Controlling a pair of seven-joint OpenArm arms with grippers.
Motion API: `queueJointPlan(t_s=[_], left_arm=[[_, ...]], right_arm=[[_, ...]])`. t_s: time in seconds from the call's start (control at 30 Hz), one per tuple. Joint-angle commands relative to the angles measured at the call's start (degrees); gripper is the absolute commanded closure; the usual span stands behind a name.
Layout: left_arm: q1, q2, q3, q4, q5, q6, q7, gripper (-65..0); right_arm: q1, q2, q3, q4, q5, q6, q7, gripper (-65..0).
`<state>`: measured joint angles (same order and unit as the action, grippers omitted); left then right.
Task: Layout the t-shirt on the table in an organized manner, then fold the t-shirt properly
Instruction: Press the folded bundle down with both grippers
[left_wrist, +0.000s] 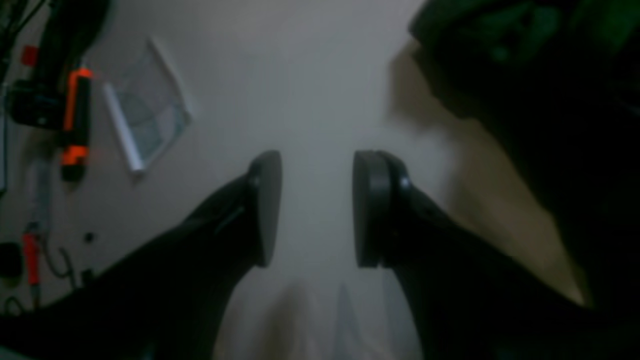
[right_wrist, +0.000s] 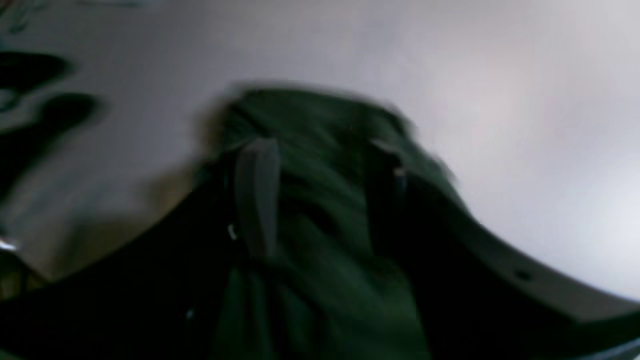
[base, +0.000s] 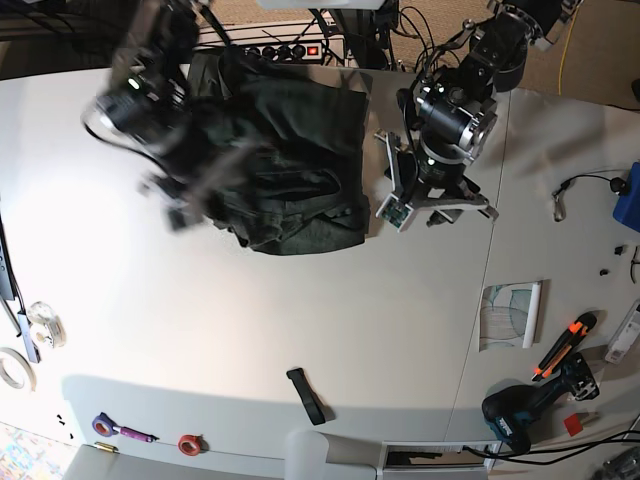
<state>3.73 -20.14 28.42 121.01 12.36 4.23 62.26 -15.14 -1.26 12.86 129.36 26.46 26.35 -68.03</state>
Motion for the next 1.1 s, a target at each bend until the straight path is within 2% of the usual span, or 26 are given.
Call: queueJointPlan(t_s=[0.0,0.1,0.17,0.23,0.57,0.77,0.9,1.03,1.07], left_arm=[[-0.3,0.0,-0.2,0.9,0.1,0.2,-1.8,-22.5],[0.8,0.0,-0.2,0.9,-2.1,0.0,-2.8,-22.5],[1.2,0.0,-0.2,0.9,-3.6,-1.1,-2.8,-22.5],[1.7,0.0,-0.2,0.9,-4.5,-1.3,-2.8,-22.5],[3.0,0.0,-0.2,0.9,-5.2,-1.3,-3.4,-22.5],[3.1,0.0,-0.2,0.9,-5.2,-1.3,-3.7,-22.5],[3.1,0.0,-0.2,0.9,-5.2,-1.3,-3.8,-22.5],[3.1,0.0,-0.2,0.9,-5.2,-1.3,-3.8,-22.5],[3.1,0.0,-0.2,0.9,-5.2,-1.3,-3.8,-22.5]], right_arm=[[-0.9,0.0,2.4,1.5,1.9,0.3,0.5,-27.6],[-4.9,0.0,9.4,1.4,2.2,1.8,-1.2,-30.4],[-6.6,0.2,12.4,1.3,2.3,2.9,-1.8,-33.8],[-7.4,0.6,14.0,1.3,3.3,3.0,-1.8,-33.9],[-4.0,1.2,14.2,-11.3,4.0,3.6,-0.9,-34.0],[-2.6,1.3,14.2,-12.2,3.9,4.0,-1.1,-33.1],[-2.6,1.3,14.2,-12.2,3.8,4.0,-3.3,-20.5],[-2.6,1.2,14.2,-12.2,3.5,4.0,-4.4,0.0],[-2.6,1.2,14.2,-12.2,3.5,4.0,-4.4,0.0]])
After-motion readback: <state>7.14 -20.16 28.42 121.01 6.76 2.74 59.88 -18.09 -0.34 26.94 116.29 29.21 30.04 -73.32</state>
